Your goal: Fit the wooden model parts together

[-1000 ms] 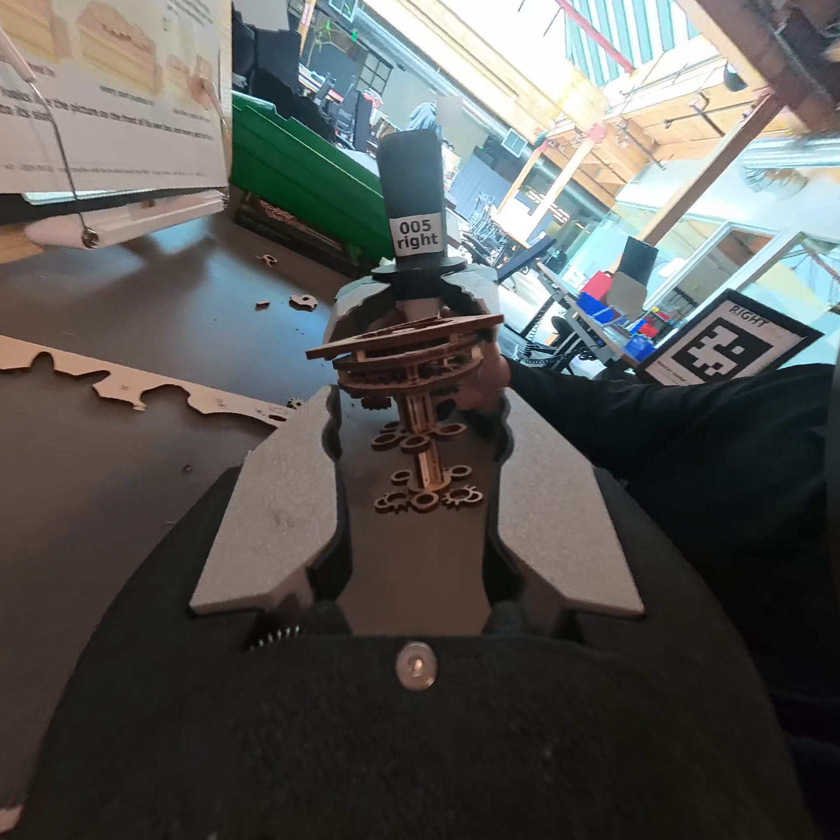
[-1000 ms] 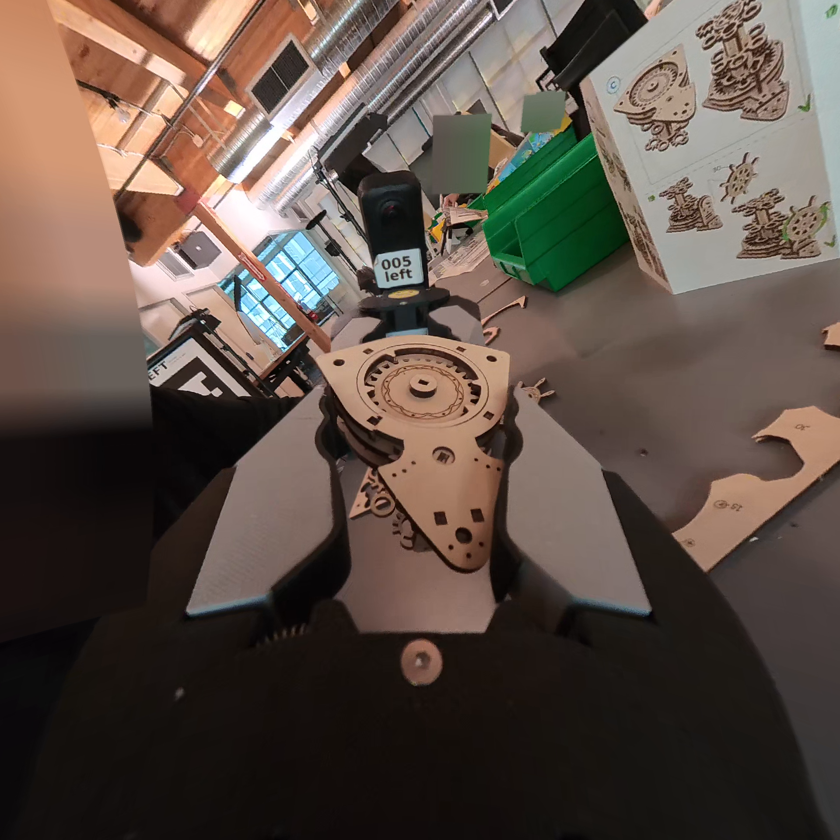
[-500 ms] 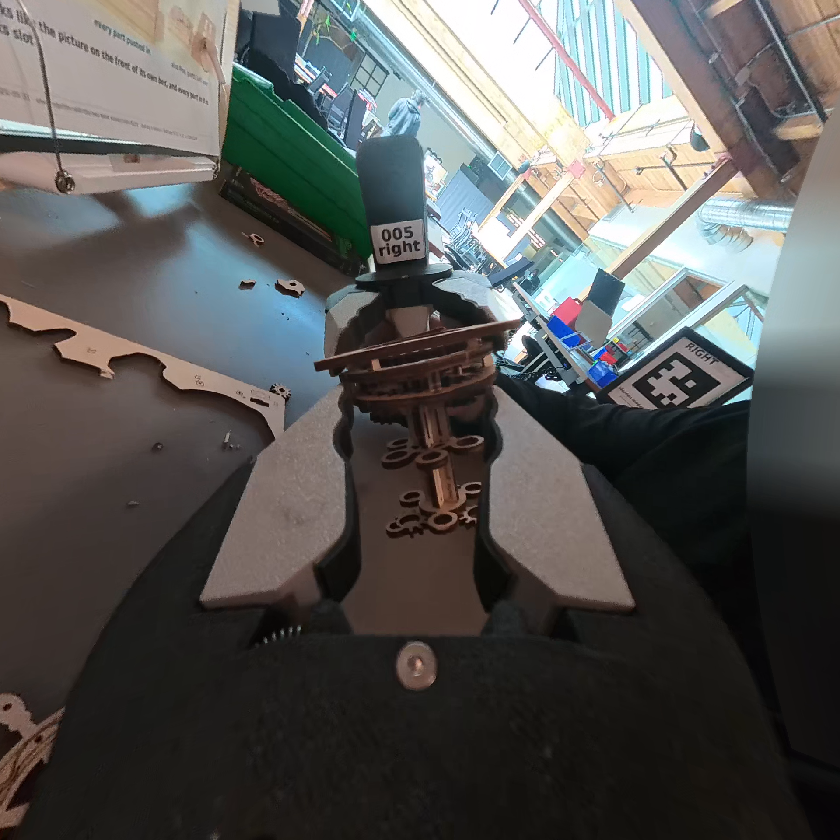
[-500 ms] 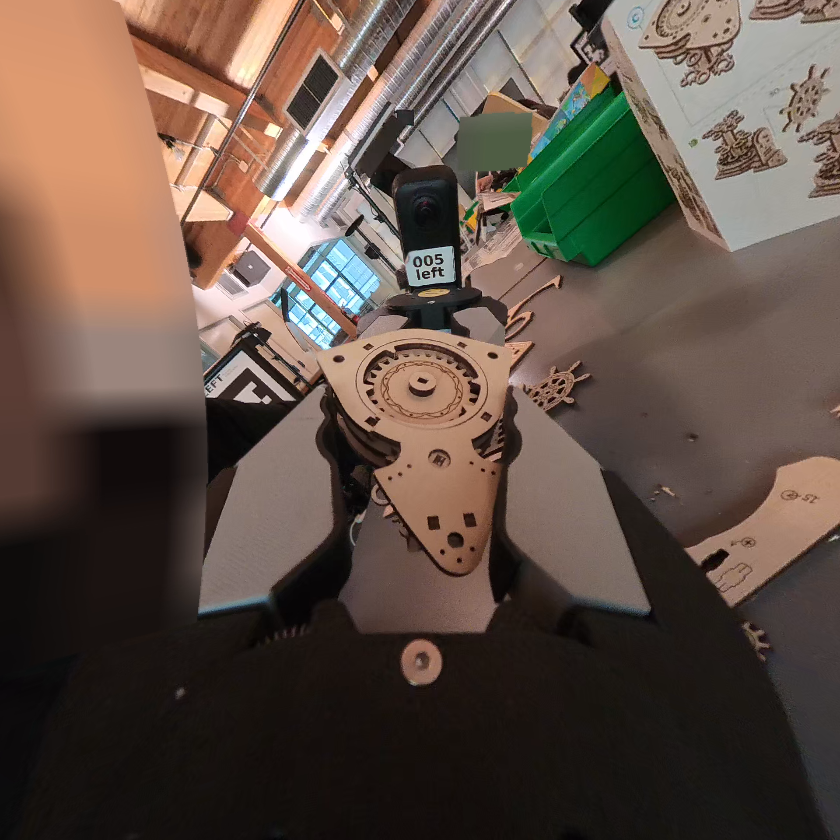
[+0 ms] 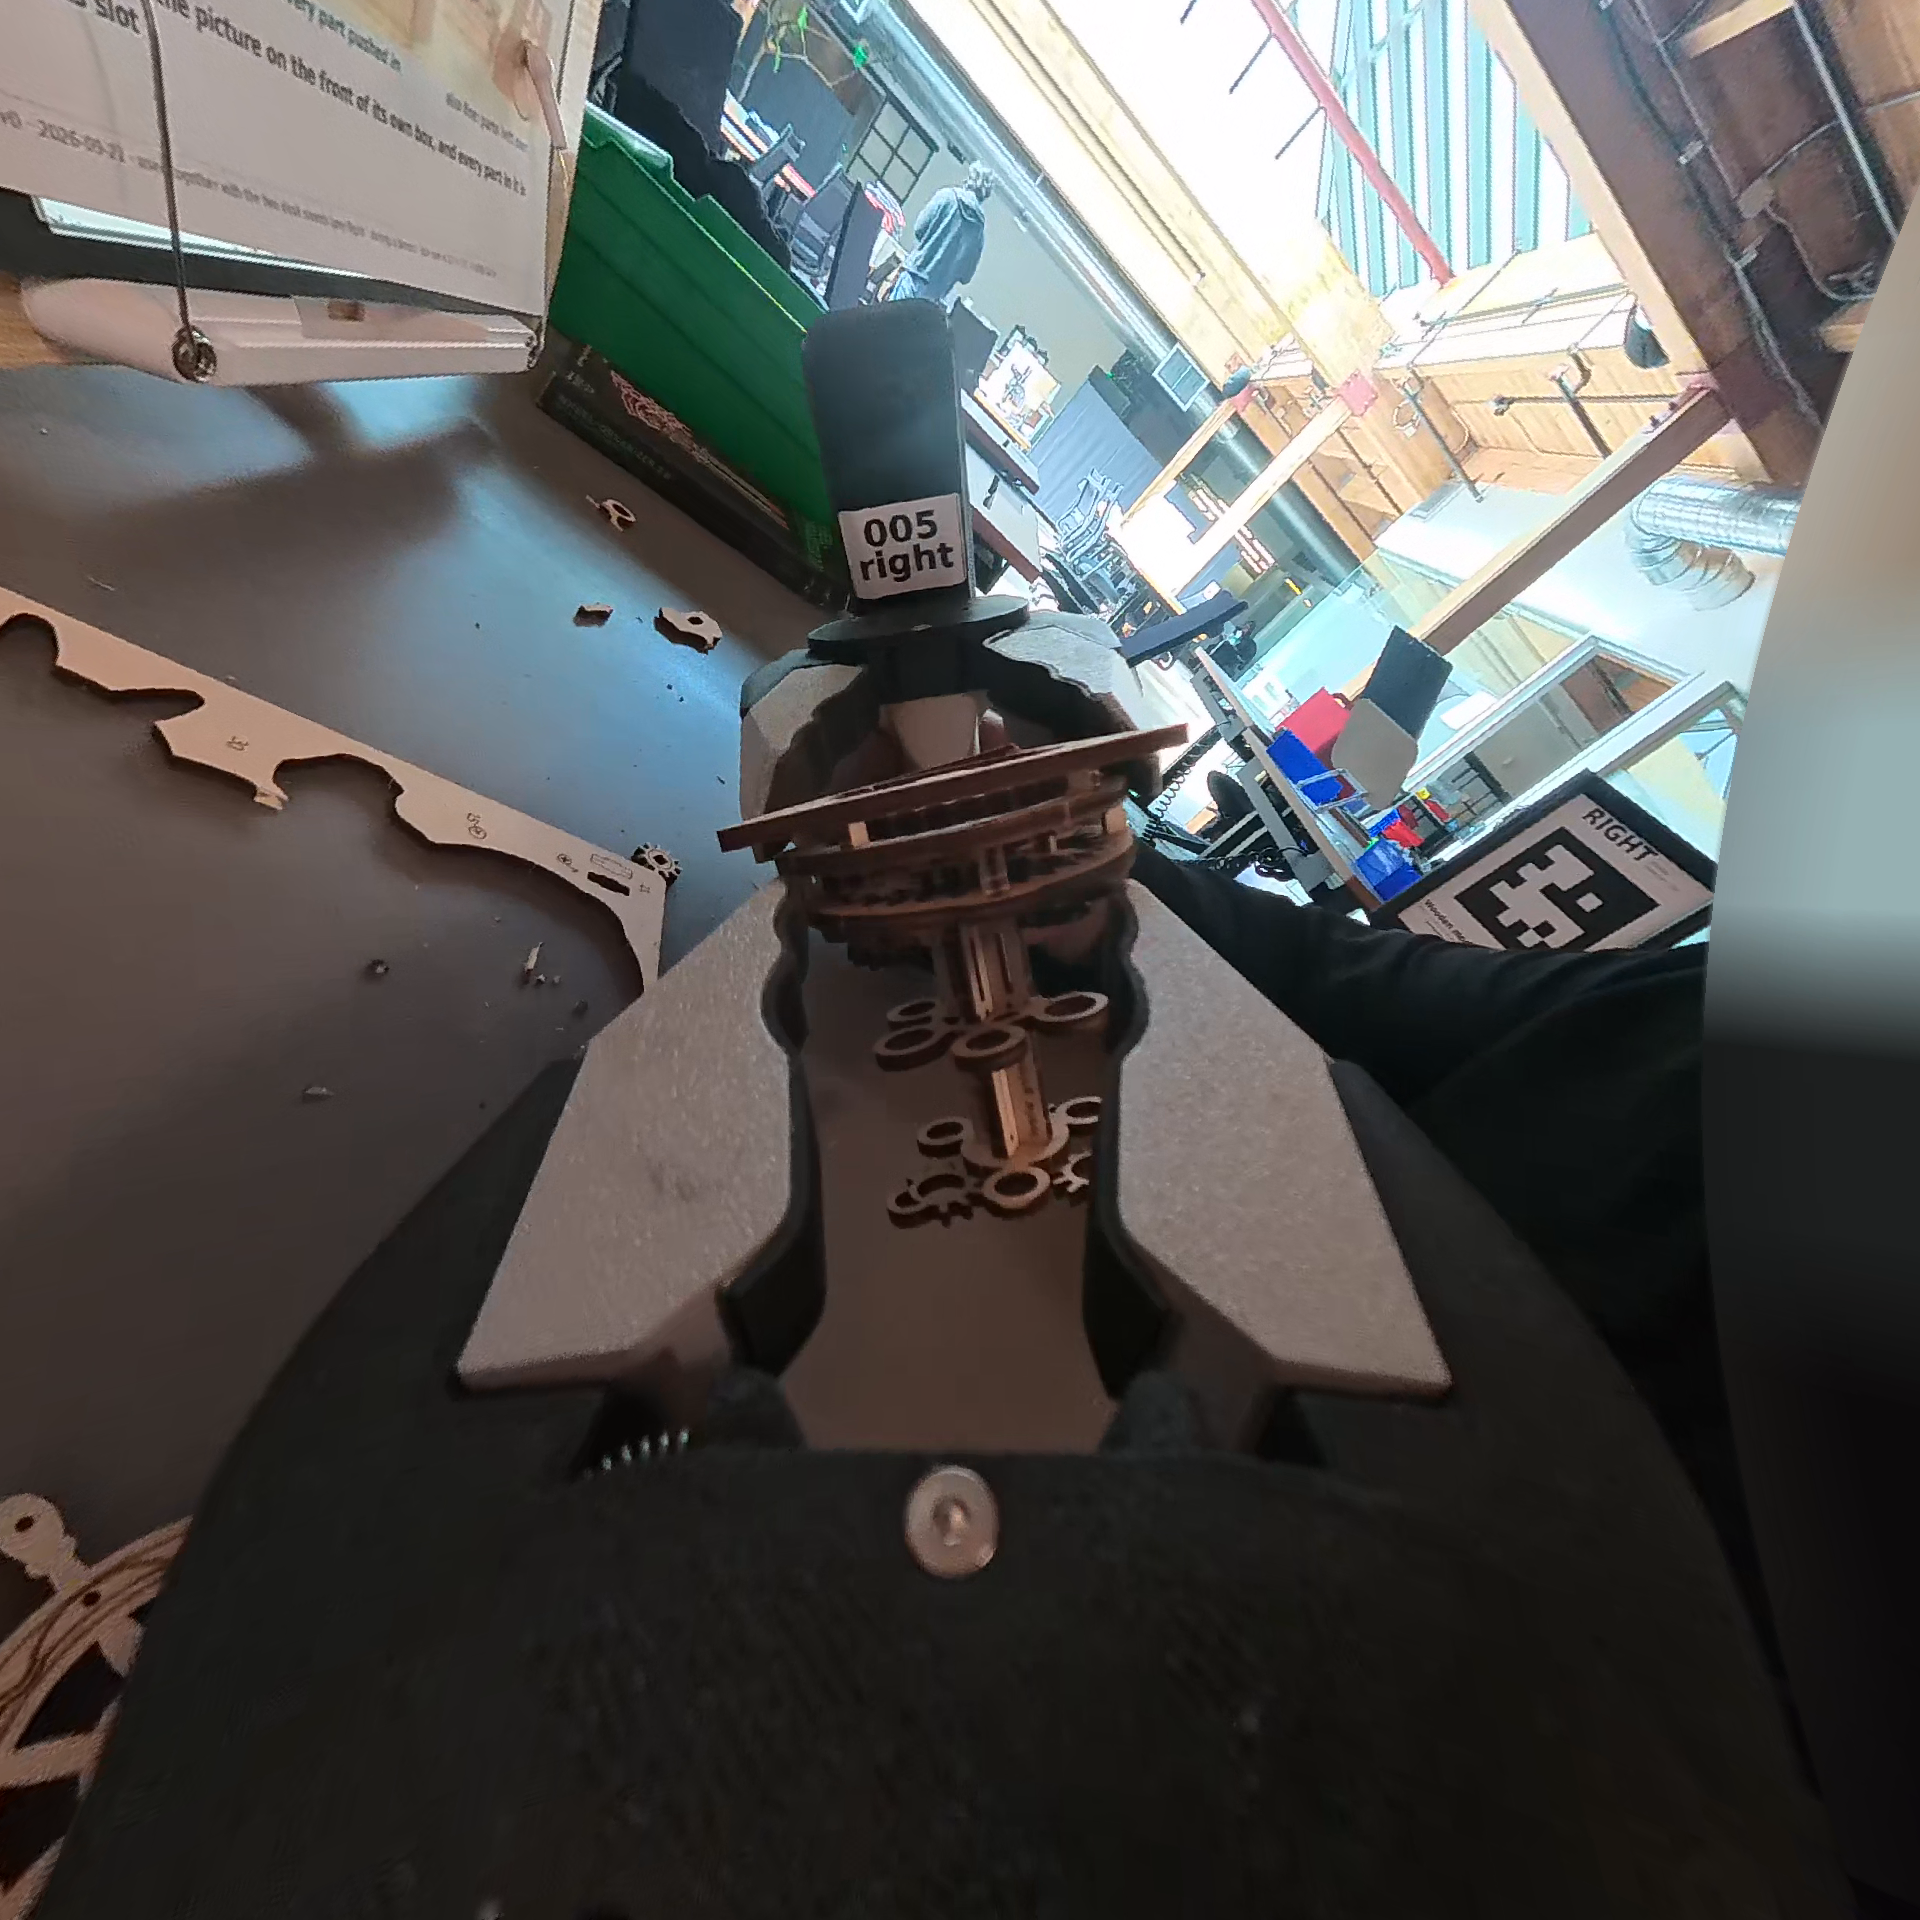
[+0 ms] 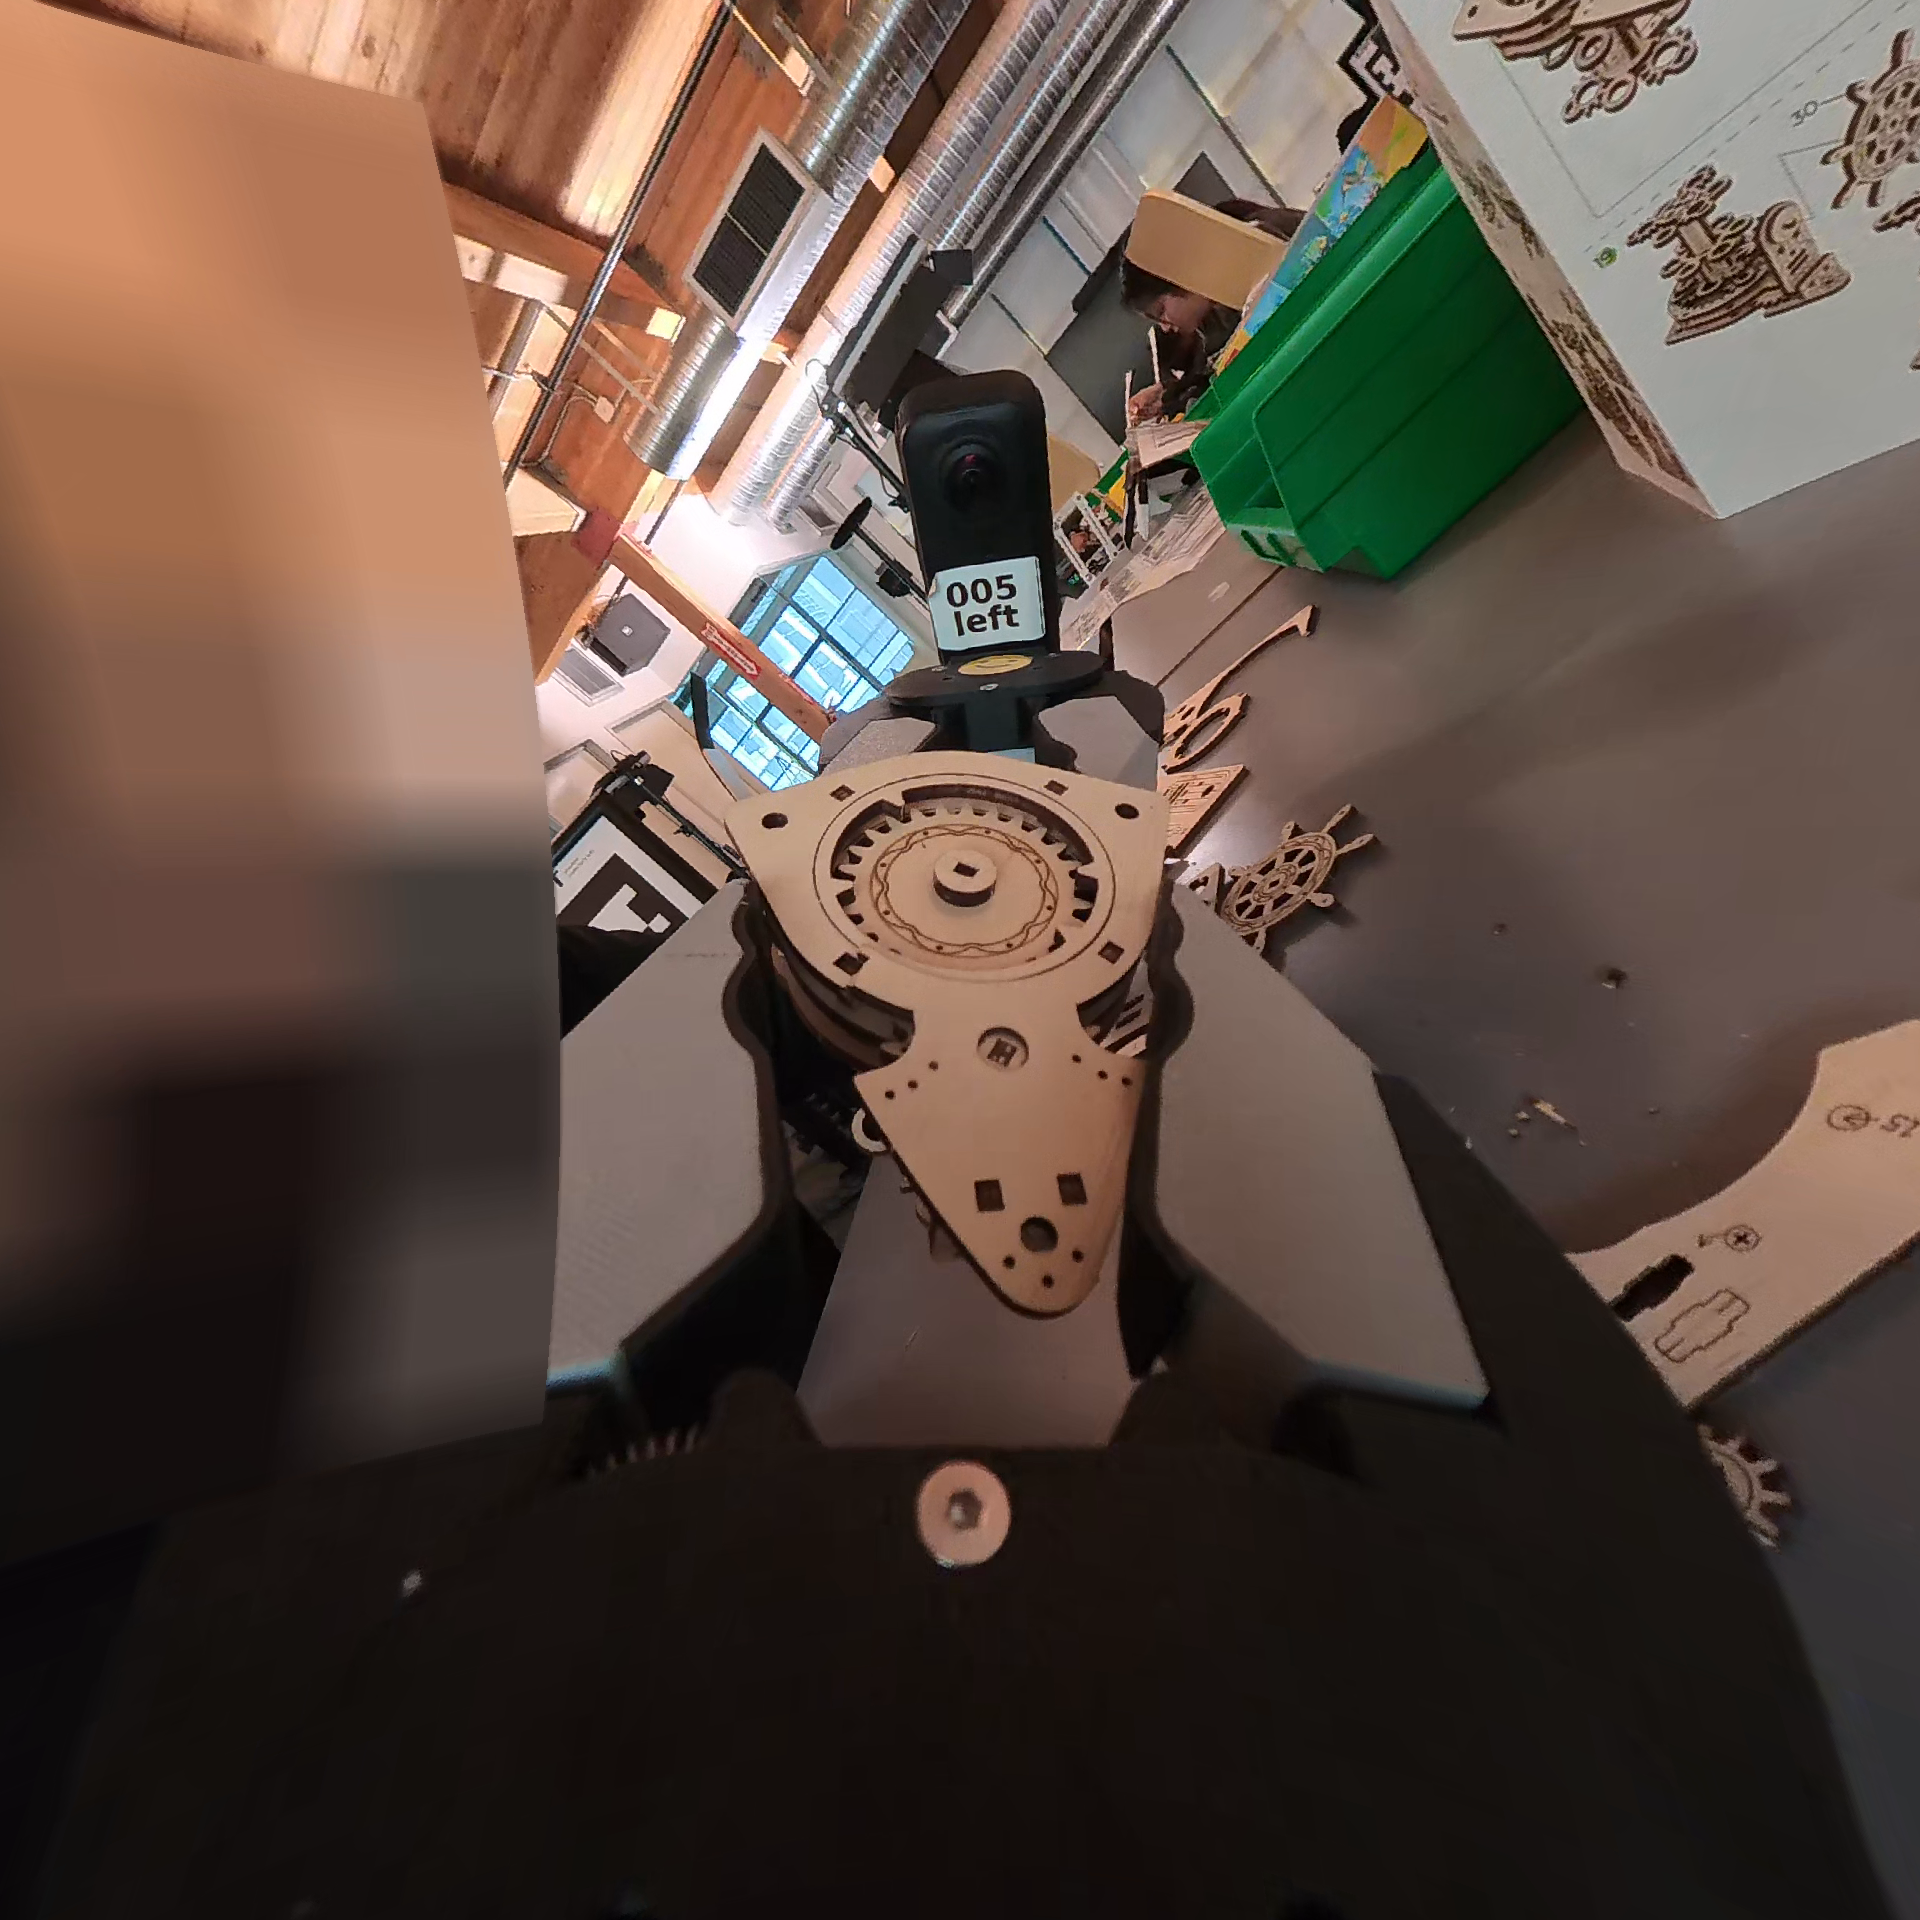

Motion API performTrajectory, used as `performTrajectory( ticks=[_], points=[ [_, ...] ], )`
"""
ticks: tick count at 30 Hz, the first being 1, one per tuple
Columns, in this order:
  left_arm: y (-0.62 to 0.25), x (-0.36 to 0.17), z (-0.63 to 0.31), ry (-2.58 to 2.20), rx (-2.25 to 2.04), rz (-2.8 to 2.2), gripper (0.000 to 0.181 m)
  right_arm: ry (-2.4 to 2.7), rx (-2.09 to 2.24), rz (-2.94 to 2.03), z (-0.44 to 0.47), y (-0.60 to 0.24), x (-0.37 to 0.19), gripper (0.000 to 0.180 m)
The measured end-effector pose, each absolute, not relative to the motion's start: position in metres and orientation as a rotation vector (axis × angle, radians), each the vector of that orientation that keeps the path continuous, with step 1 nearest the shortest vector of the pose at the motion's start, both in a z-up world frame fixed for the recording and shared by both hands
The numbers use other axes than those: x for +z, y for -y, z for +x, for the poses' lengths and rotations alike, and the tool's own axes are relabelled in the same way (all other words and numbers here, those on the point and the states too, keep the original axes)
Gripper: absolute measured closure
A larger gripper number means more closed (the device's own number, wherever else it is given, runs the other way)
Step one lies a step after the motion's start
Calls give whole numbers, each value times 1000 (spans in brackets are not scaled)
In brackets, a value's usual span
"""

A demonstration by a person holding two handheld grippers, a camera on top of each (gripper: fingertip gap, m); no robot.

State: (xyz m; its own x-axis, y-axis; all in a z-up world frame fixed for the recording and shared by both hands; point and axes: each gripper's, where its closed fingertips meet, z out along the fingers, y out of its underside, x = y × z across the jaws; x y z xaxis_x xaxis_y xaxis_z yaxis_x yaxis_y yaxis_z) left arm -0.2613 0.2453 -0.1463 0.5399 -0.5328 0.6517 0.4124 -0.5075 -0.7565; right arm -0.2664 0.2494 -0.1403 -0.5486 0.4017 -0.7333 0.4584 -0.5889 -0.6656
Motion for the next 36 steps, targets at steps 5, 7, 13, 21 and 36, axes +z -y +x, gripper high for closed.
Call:
performTrajectory(
  ticks=[5, 7, 13, 21, 36],
  points=[
    [-245, -146, -261, -100, -1161, -1758, 126, -1408, -2341, 1475, -266, -249, -140, 109],
    [-245, -146, -261, -112, -1156, -1754, 126, -1431, -2348, 1473, -266, -249, -140, 109],
    [-237, -137, -254, -310, -1076, -1679, 126, -1638, -2418, 1381, -257, -242, -127, 110],
    [-207, -132, -236, -809, -714, -1410, 126, -2545, -2312, 1192, -235, -206, -123, 110],
    [-193, -141, -225, -1019, -542, -1283, 126, -3150, -1946, 1115, -223, -194, -140, 110]
  ],
)
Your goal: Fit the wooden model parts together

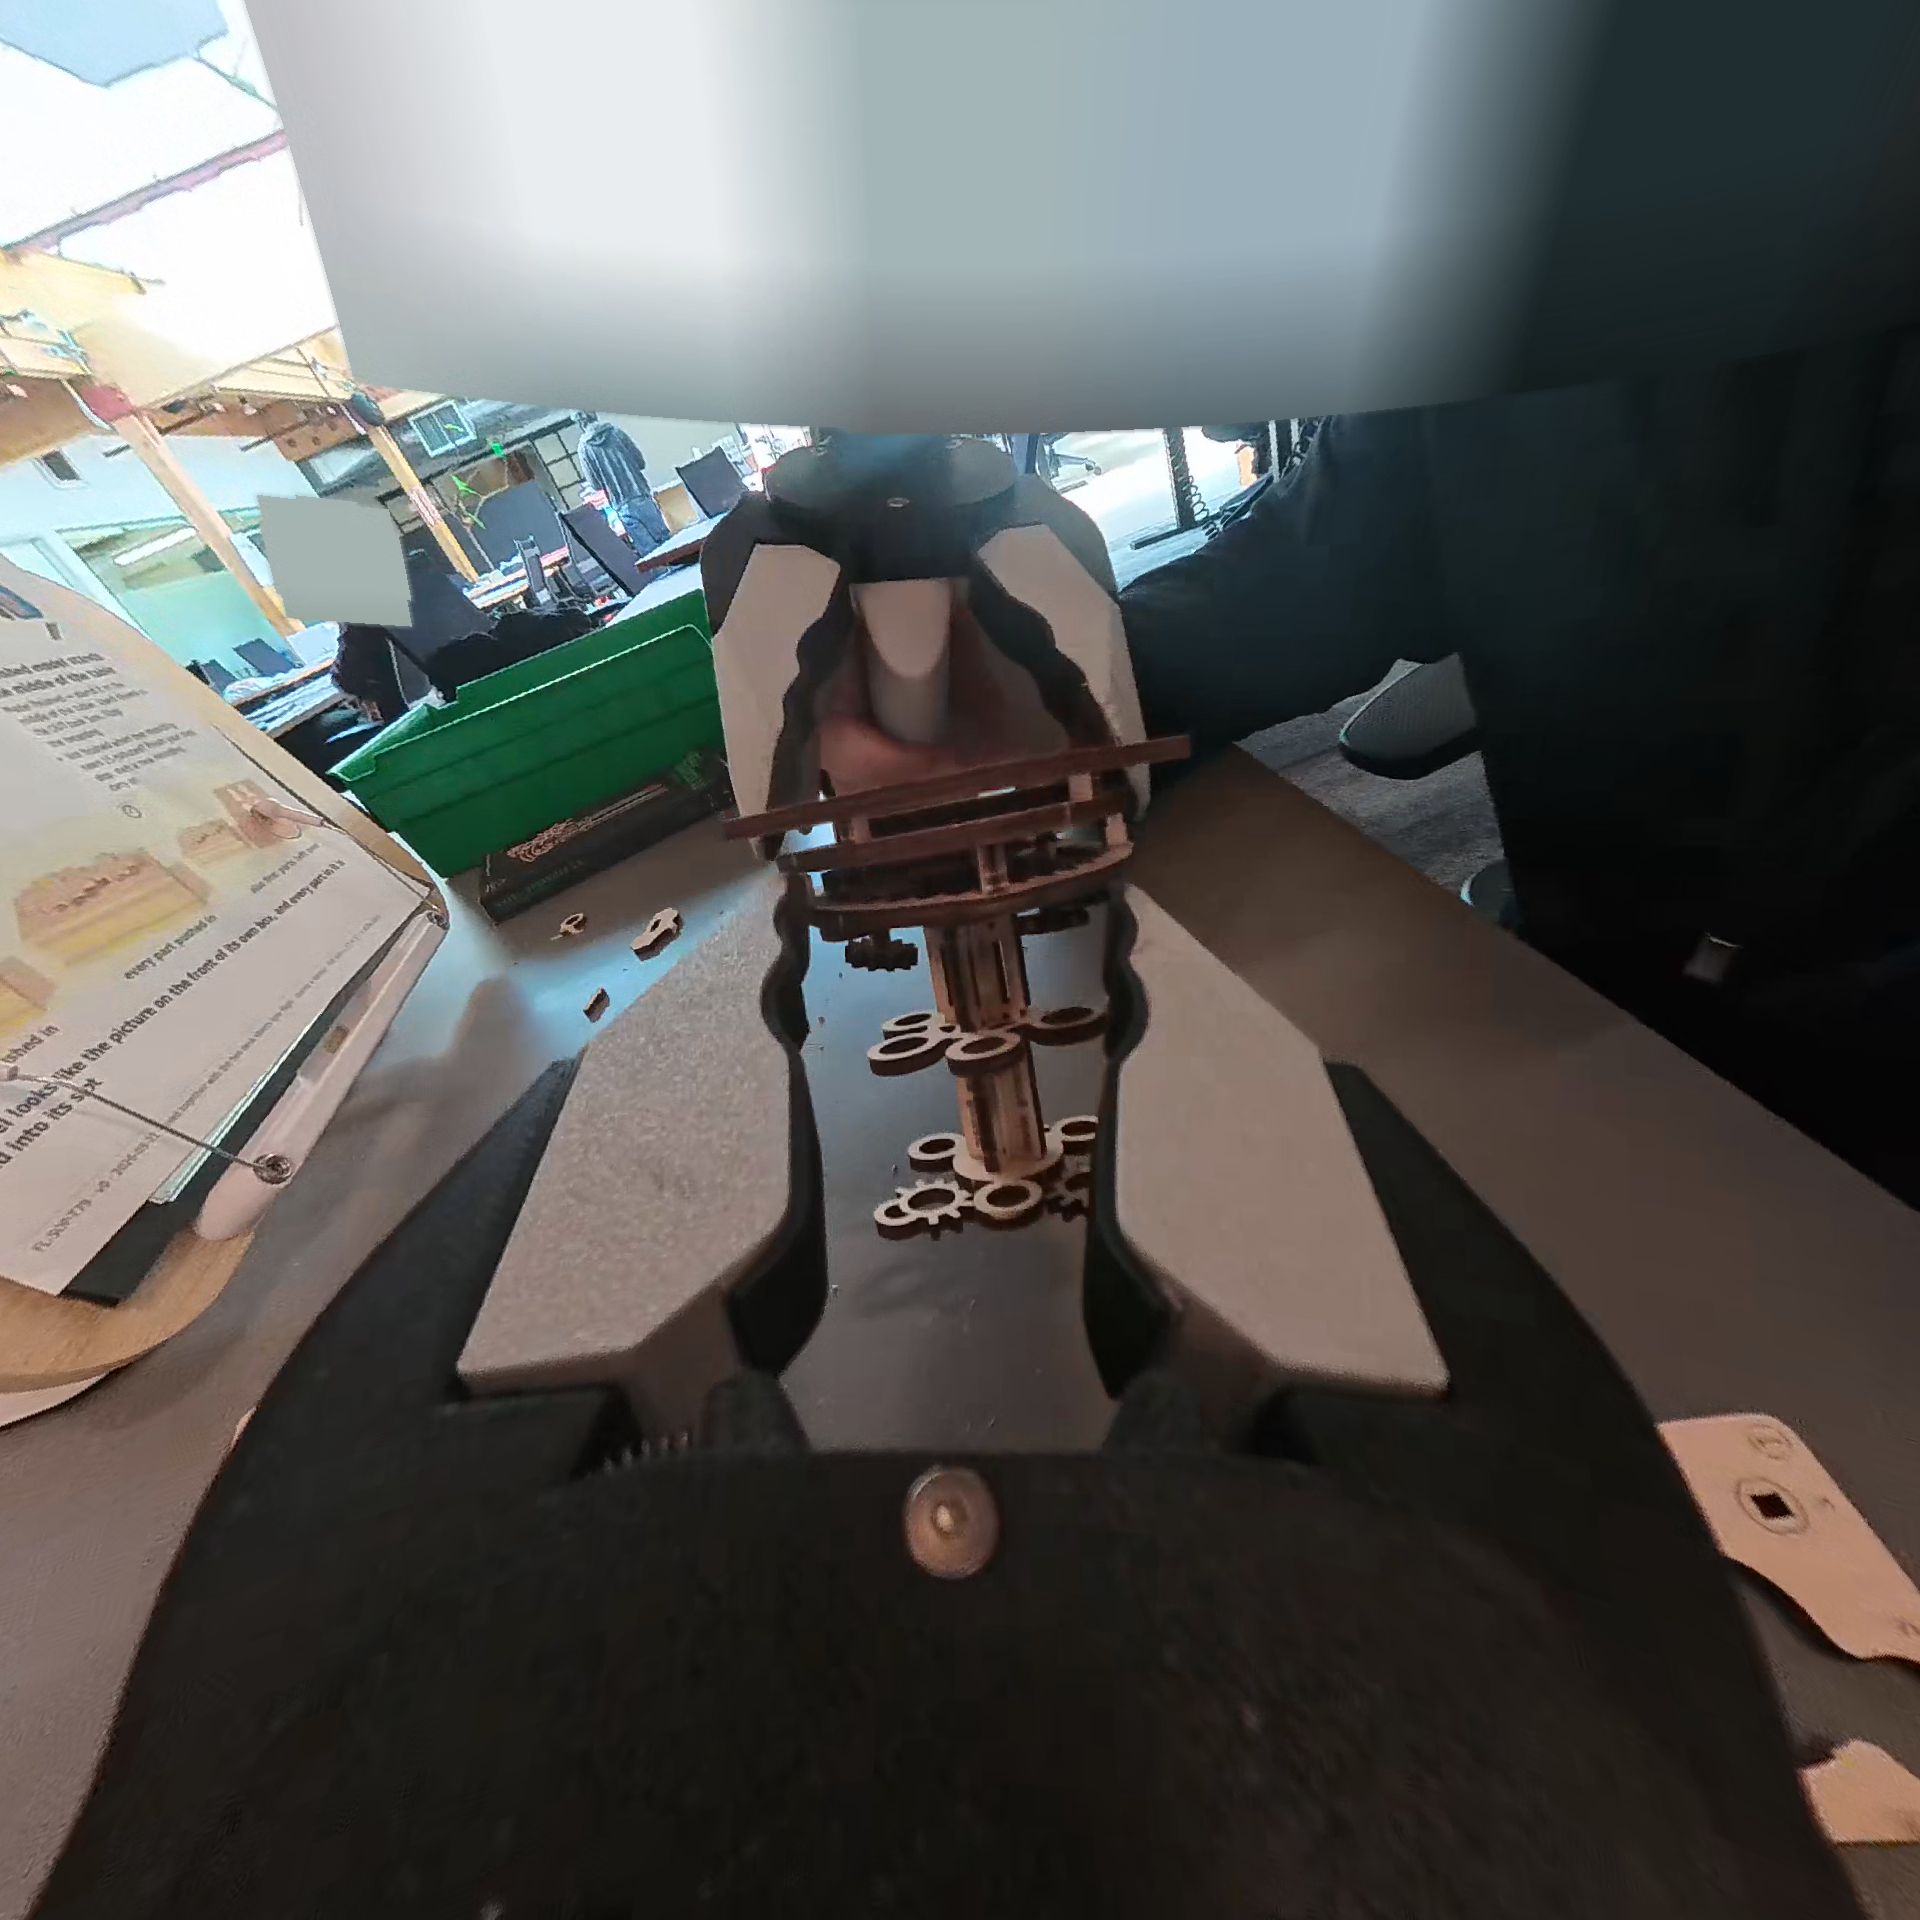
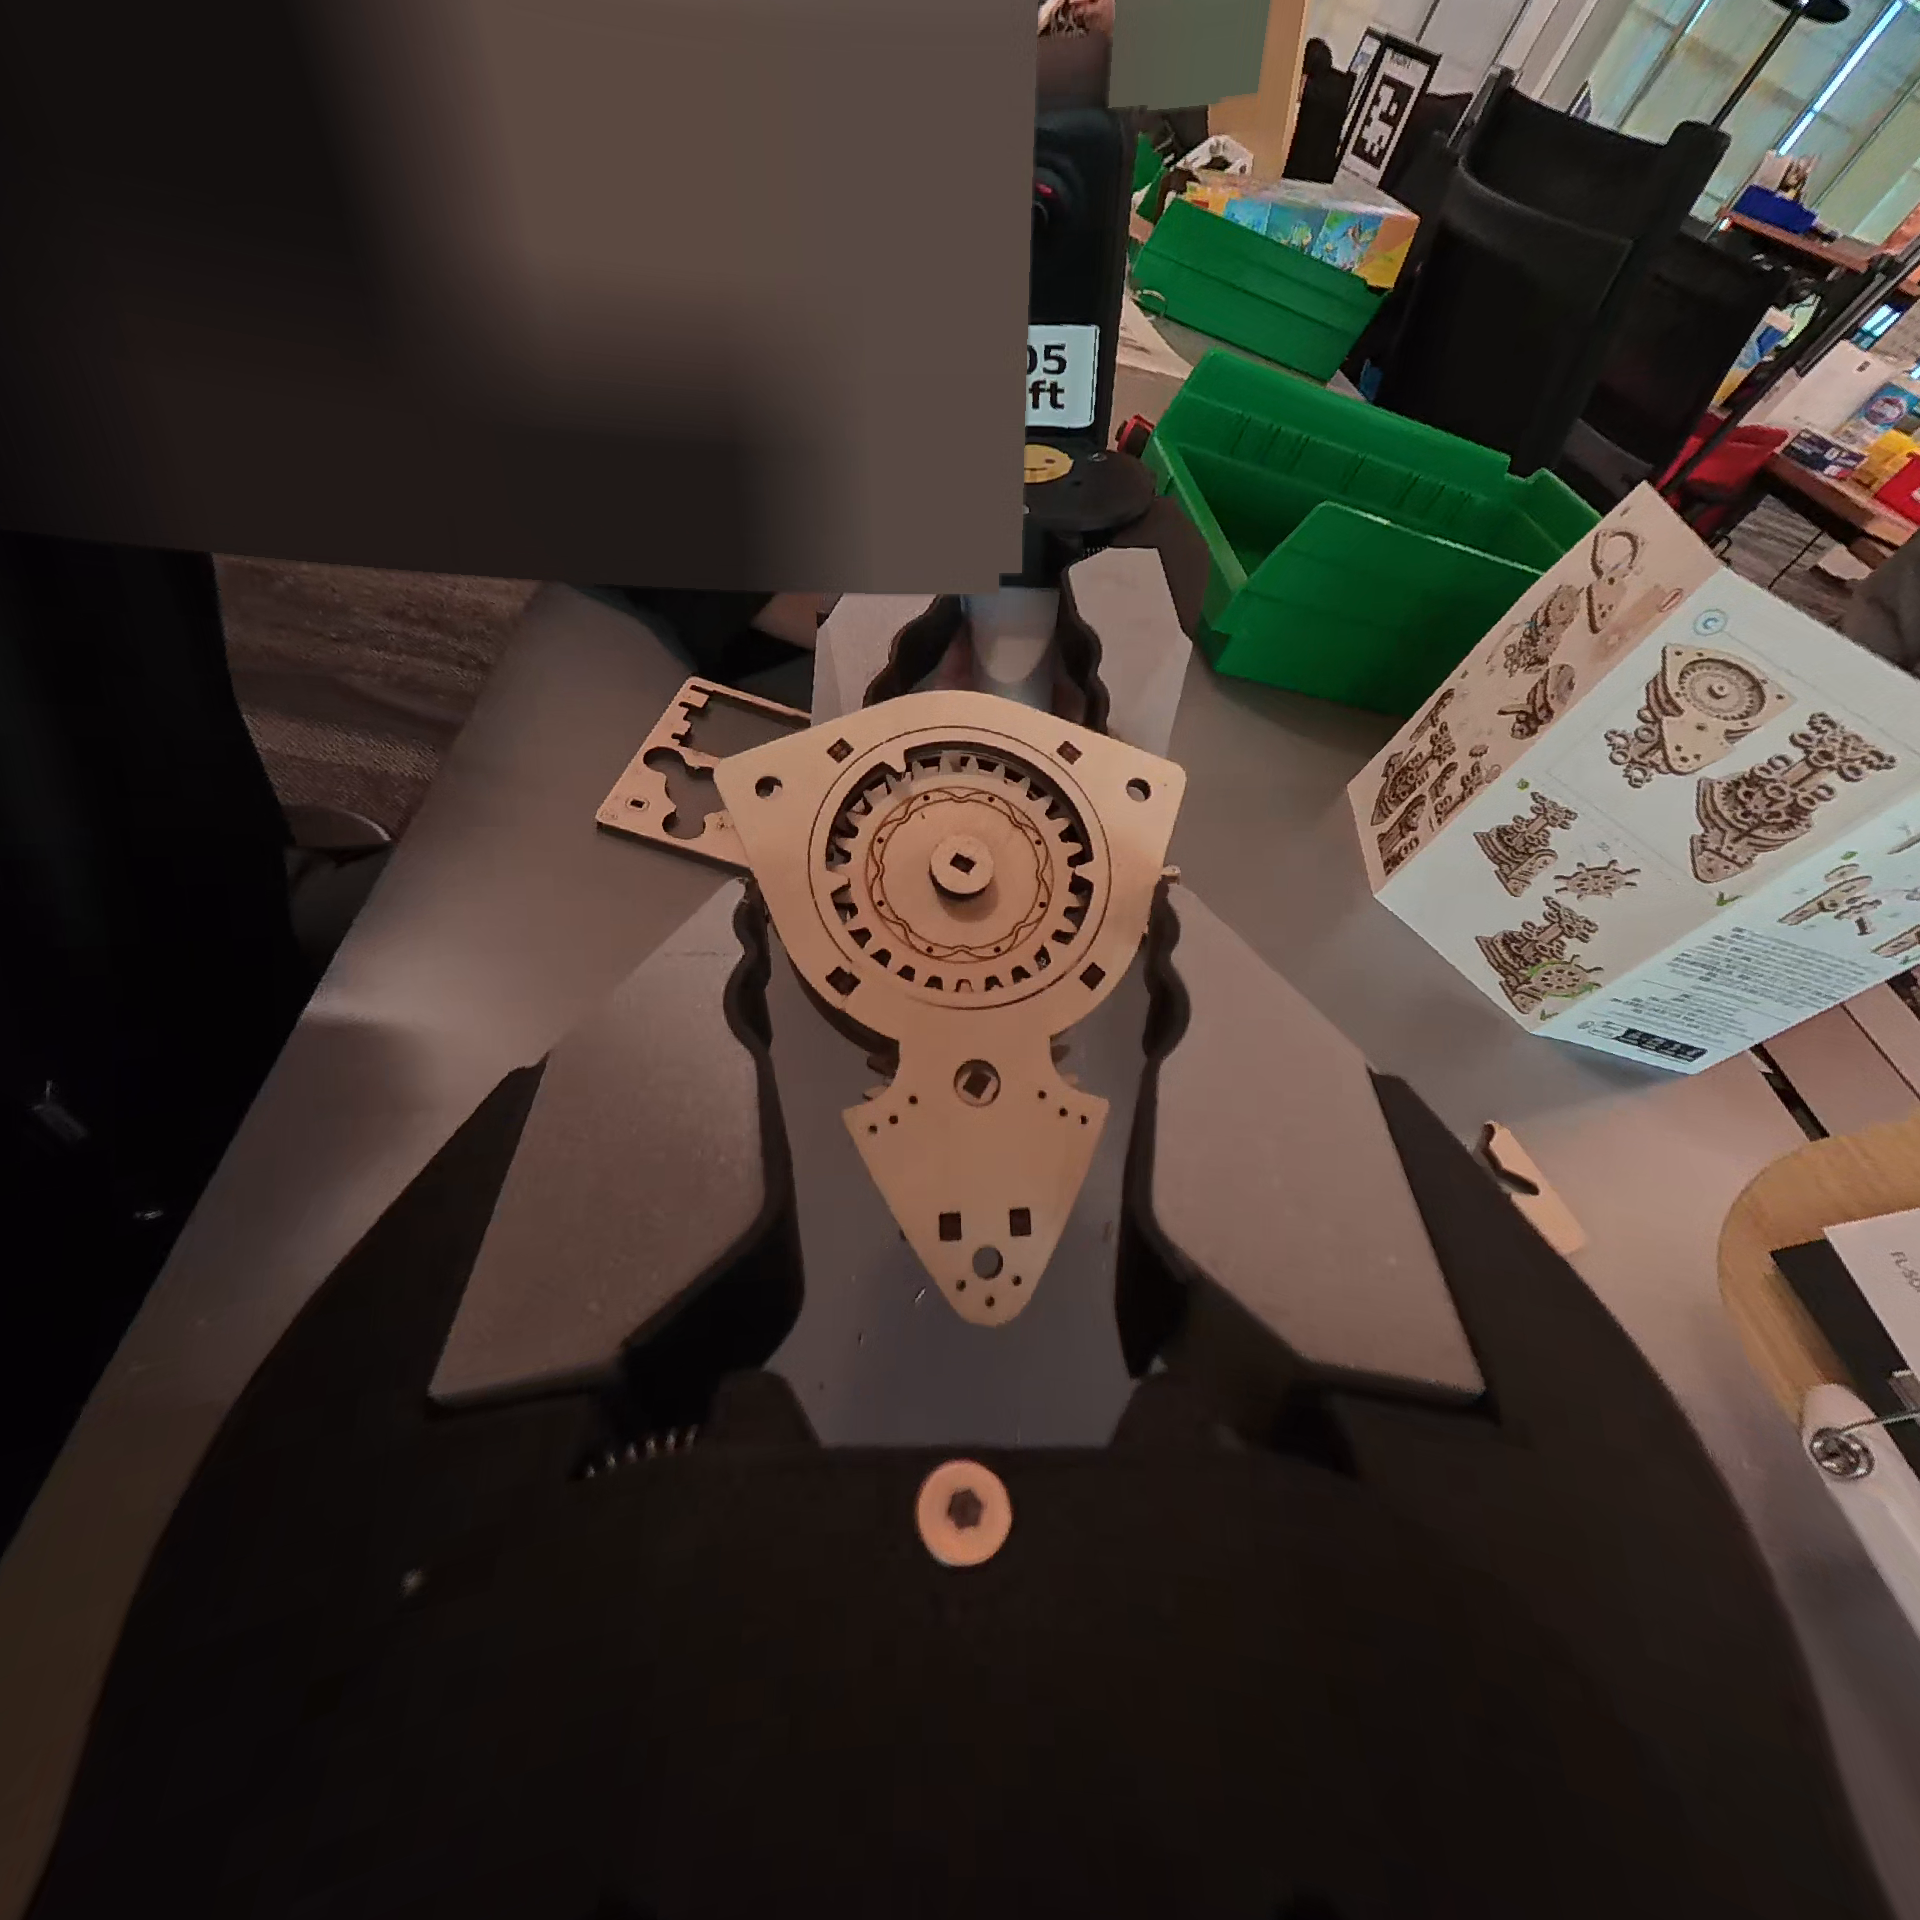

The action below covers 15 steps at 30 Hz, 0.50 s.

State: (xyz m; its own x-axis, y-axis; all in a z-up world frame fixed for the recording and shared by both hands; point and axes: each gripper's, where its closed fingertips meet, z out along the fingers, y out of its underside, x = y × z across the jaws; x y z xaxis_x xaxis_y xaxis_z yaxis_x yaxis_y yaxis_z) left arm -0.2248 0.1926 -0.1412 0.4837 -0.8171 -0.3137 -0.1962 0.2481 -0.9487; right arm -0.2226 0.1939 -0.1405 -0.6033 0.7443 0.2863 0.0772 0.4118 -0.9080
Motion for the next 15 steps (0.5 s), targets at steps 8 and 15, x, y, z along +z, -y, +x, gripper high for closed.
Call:
performTrajectory(
  ticks=[8, 15],
  points=[
    [-192, -141, -226, -1016, -544, -1282, 126, 1966, 1208, -706, -223, -193, -140, 110],
    [-186, -144, -220, -1074, -463, -1236, 125, 1970, 1062, -584, -218, -185, -140, 110]
  ],
)
